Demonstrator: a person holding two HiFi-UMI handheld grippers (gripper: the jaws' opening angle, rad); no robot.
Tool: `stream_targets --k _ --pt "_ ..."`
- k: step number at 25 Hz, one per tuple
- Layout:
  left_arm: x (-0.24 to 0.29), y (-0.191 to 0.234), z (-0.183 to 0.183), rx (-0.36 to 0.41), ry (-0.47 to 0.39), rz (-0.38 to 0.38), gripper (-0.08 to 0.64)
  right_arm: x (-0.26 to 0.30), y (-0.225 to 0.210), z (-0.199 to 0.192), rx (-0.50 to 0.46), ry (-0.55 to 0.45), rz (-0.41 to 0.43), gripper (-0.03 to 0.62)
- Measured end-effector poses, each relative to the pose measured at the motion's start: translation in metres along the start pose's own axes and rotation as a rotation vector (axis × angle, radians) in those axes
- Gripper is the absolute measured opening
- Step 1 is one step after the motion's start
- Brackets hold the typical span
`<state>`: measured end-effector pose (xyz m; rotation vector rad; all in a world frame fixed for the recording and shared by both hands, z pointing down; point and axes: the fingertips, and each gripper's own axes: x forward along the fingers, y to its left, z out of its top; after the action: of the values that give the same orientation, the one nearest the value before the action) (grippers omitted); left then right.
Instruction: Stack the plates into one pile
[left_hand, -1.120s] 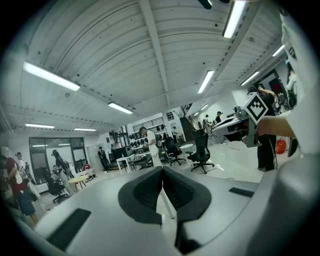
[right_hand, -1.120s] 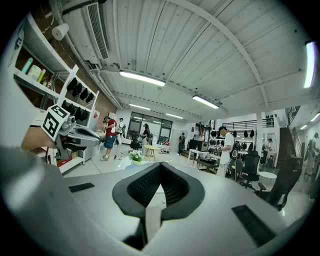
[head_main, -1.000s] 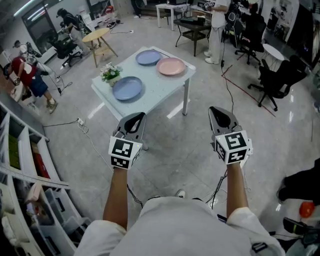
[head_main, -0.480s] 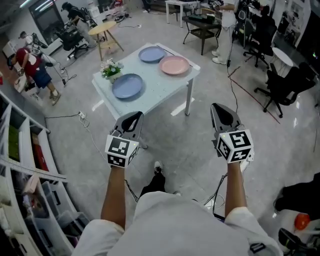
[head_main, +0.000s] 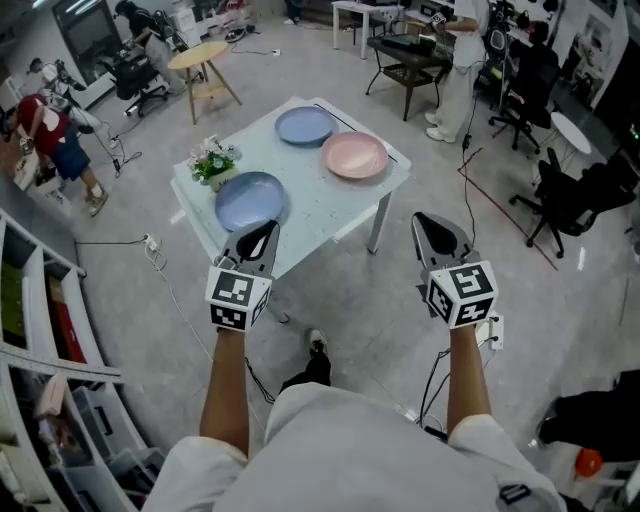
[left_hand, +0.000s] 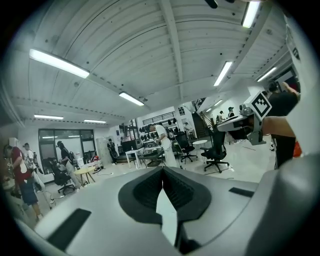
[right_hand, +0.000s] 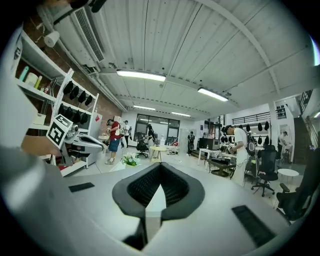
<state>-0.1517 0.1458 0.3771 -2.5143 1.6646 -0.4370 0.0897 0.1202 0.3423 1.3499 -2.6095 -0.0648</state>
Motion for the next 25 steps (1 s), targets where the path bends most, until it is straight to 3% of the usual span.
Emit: stream_targets --k 7,13,19,23,25 --pt "0.083 0.083 0.002 0.047 0.012 -0.027 0.018 0.107 -0.012 0.022 -0.029 -0.018 0.033 0.014" --pt "0.127 0.135 -0.013 0.019 0.037 -0.028 0.018 0.173 -0.014 0.018 -0.035 0.039 0.067 0.014" --pt "0.173 0.155 -0.065 -0.020 0.121 -0.049 0.019 0.218 -0.018 0.007 -0.025 0.065 0.073 0.014" --pt "0.200 0.152 -0.105 -0.083 0.201 -0.082 0.020 0.238 -0.021 -0.010 0.029 0.096 0.100 0.013" --pt "0.211 0.146 -0.120 -0.115 0.218 -0.089 0.020 0.247 -0.026 -0.022 0.013 0.126 0.100 0.013"
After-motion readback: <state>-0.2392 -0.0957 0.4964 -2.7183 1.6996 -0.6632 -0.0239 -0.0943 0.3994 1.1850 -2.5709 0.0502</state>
